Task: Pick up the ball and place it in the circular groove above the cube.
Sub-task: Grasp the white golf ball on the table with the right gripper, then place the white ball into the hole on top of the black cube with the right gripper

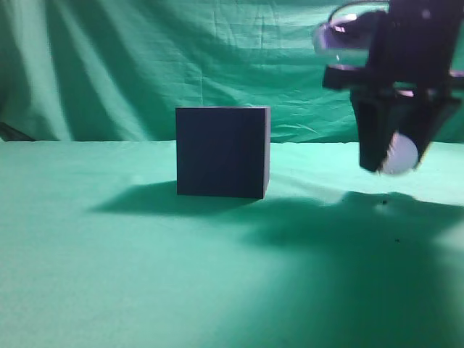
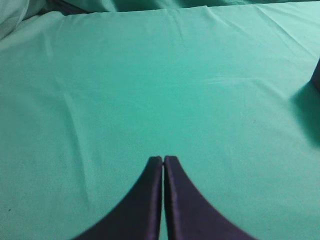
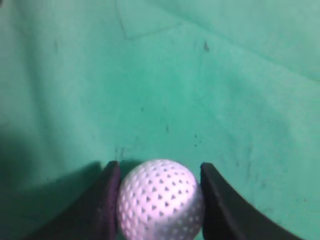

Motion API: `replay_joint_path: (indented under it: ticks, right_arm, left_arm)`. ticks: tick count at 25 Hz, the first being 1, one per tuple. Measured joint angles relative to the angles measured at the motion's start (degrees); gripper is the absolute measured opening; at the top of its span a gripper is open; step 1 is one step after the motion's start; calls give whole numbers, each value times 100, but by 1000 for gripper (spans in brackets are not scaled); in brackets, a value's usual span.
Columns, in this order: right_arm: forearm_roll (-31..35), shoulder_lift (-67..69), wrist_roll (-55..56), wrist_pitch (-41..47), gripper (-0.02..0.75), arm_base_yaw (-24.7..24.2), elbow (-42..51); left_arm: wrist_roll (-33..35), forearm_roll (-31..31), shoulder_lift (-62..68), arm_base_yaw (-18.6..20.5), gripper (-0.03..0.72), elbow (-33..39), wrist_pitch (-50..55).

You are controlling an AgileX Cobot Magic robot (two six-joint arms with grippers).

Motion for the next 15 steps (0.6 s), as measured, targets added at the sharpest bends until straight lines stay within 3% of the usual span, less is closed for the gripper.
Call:
replay_joint_path:
  ticks: [6,15]
  right_arm:
    - [392,-365,-31,564,309,130,-1123]
    - [1156,-249,-779,-56,309,1355,-1706]
  left_arm:
    - [0,0,0,0,0,0,0]
    - [0,0,0,0,0,0,0]
